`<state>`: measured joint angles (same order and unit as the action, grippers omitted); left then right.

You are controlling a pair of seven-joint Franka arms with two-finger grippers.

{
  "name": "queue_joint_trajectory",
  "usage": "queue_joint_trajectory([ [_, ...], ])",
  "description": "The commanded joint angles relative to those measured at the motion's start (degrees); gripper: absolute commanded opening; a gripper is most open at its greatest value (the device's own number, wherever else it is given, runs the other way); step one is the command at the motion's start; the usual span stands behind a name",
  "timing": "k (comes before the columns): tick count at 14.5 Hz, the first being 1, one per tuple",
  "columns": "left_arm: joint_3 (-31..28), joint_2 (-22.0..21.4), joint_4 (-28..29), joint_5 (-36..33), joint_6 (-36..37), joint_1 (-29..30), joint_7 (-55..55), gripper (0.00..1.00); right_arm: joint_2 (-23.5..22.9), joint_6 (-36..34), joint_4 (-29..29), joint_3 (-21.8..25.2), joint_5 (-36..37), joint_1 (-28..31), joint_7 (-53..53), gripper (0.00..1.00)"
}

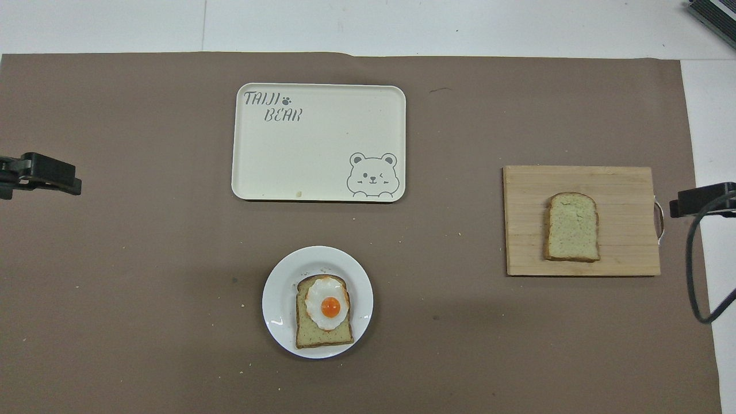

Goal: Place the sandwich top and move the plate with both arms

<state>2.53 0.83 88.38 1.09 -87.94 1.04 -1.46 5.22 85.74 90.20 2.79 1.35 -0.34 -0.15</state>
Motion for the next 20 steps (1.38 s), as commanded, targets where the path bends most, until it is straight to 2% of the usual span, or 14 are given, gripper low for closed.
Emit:
queue_joint_trajectory([
  [1,-0.07,-0.31,-0.93,0.05,0.92,0.63,1.36,1.0,1.37,1.27,1.73,-0.51,-0.21,0.52,-0.64,1.0],
  [3,0.1,-0.22,-2.77,-0.12,2.06,0.72,3.03,1.0,1.28,1.27,1.73,-0.51,-0.21,0.52,-0.73,1.0],
  [14,0.37,-1.1,-2.52,0.67,1.9,0.8,2.78,1.0,1.55,1.71,2.88,-0.42,-0.39,1.13,-1.51,1.0],
  [20,0.37,-1.1,-2.52,0.67,1.9,0.8,2.78,1.0,1.55,4.17,6.38,0.2,-1.35,1.83,-5.2,1.0],
])
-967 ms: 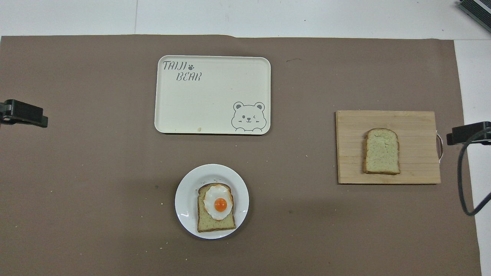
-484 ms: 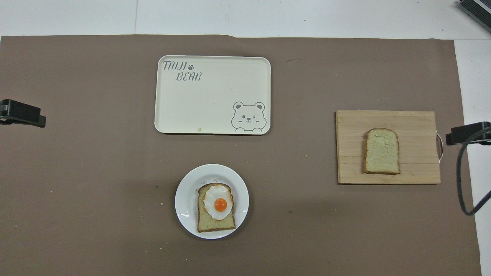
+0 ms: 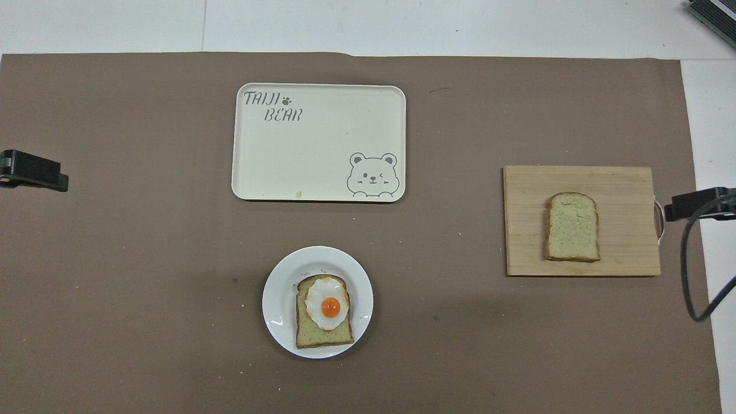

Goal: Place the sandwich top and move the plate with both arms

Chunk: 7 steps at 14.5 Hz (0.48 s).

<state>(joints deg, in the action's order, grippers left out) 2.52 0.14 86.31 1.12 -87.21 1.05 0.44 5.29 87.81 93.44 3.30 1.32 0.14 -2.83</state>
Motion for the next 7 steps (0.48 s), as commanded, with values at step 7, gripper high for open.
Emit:
queue_joint_trajectory([
  [7,0.38,-0.4,-0.53,0.63,1.16,0.71,0.88,1.0,0.87,11.66,11.93,-0.31,-3.95,1.45,-5.0,1.0],
])
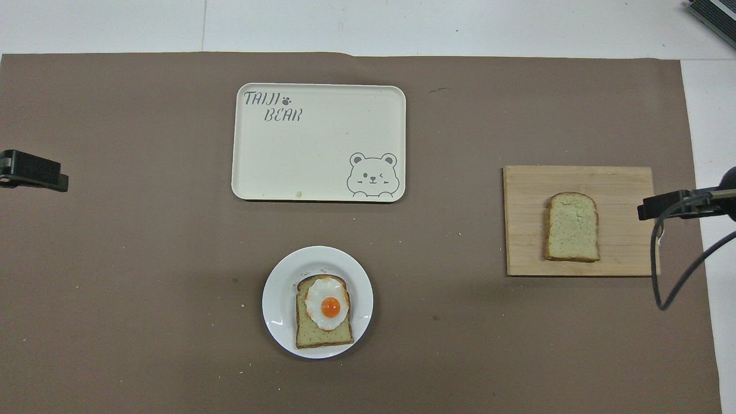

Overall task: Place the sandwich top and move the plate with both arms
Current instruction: 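Reach the right gripper to the bread slice on the wooden board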

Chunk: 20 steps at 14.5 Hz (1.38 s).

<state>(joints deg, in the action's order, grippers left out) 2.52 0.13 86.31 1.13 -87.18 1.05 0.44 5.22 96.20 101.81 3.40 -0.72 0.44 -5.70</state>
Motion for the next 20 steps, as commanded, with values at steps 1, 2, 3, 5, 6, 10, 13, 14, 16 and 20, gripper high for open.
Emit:
queue_joint_trajectory([
  [1,0.38,-0.4,-0.53,0.63,1.14,0.71,0.87,1.0,0.59,4.69,4.44,-0.32,-2.26,1.23,-2.12,1.0],
  [2,0.38,-0.4,-0.44,0.63,1.14,0.71,0.87,1.0,0.32,6.01,5.49,-0.32,-2.88,1.23,-2.21,1.0],
  [3,0.38,-0.4,-0.53,0.63,1.14,0.71,0.87,1.0,0.06,8.02,6.98,-0.41,-3.06,1.23,-2.21,1.0],
  [5,0.38,-0.4,-0.44,0.63,1.14,0.71,0.87,1.0,-0.55,11.1,9.27,-0.41,-3.06,1.32,-3.78,1.0],
  [6,0.38,-0.4,-0.44,0.63,1.14,0.71,0.87,1.0,-1.17,12.33,9.89,-0.32,-3.15,1.58,-5.1,1.0],
  [10,0.38,-0.4,-0.44,0.63,1.14,0.71,0.87,1.0,-5.3,16.64,11.04,-0.32,-5.34,3.78,-10.63,1.0],
  [13,0.38,-0.4,-0.44,0.63,1.14,0.71,0.87,1.0,-7.24,21.38,13.58,-0.32,-5.43,4.65,-12.49,1.0],
  [14,0.38,-0.4,-0.44,0.63,1.14,0.71,0.87,1.0,-7.5,23.14,14.63,-0.32,-5.43,4.66,-12.58,1.0],
  [16,0.38,-0.4,-0.44,0.63,1.14,0.71,0.87,1.0,-9.07,23.86,14.99,-0.41,-5.52,5.09,-13.01,1.0],
  [20,0.38,-0.4,-0.44,0.63,1.14,0.71,0.87,1.0,-11.28,27.63,17.36,-0.41,-6.57,6.59,-16.09,1.0],
])
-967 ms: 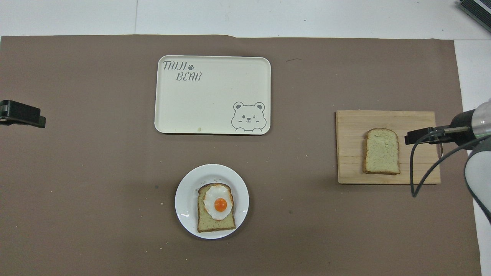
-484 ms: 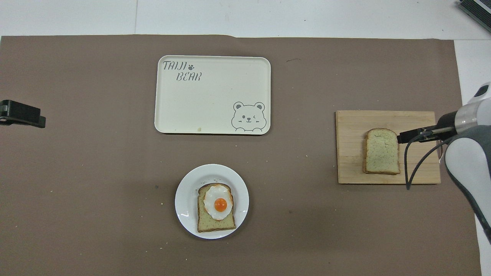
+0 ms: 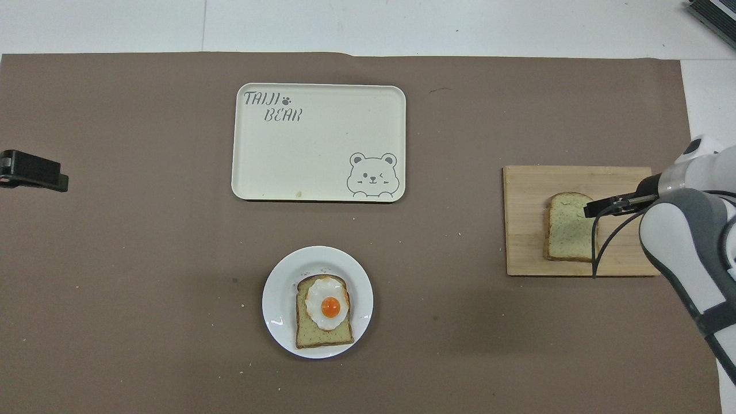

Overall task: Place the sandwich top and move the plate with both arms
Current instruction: 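Reach the right gripper to the bread slice on the wooden board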

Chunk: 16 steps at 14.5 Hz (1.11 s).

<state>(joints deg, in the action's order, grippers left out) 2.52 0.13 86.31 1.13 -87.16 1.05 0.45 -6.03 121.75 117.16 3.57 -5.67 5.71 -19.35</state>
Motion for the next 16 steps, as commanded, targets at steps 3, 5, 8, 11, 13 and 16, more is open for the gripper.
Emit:
queue_joint_trajectory([
  [3,0.38,-0.4,-0.44,0.63,1.11,0.71,0.87,1.0,-0.3,3.92,4.47,-0.58,-3.38,2.2,-2.45,1.0],
  [5,0.38,-0.4,-0.44,0.63,1.11,0.71,0.87,1.0,-1.08,4.72,5.26,-0.49,-4.0,2.81,-2.62,1.0],
  [8,0.38,-0.4,-0.44,0.63,1.11,0.71,0.87,1.0,-2.05,7.0,7.54,-0.58,-5.4,4.21,-4.55,1.0],
  [11,0.38,-0.4,-0.53,0.63,1.11,0.71,0.87,1.0,-2.94,7.89,7.99,-0.58,-5.85,4.57,-5.09,1.0],
  [13,0.38,-0.4,-0.44,0.63,1.11,0.71,0.87,1.0,-2.94,7.89,7.99,-0.58,-5.93,4.49,-5.09,0.91],
  [16,0.38,-0.4,-0.44,0.63,1.11,0.71,0.87,1.0,-2.94,7.89,7.99,-0.58,-5.93,4.4,-5.09,0.6],
])
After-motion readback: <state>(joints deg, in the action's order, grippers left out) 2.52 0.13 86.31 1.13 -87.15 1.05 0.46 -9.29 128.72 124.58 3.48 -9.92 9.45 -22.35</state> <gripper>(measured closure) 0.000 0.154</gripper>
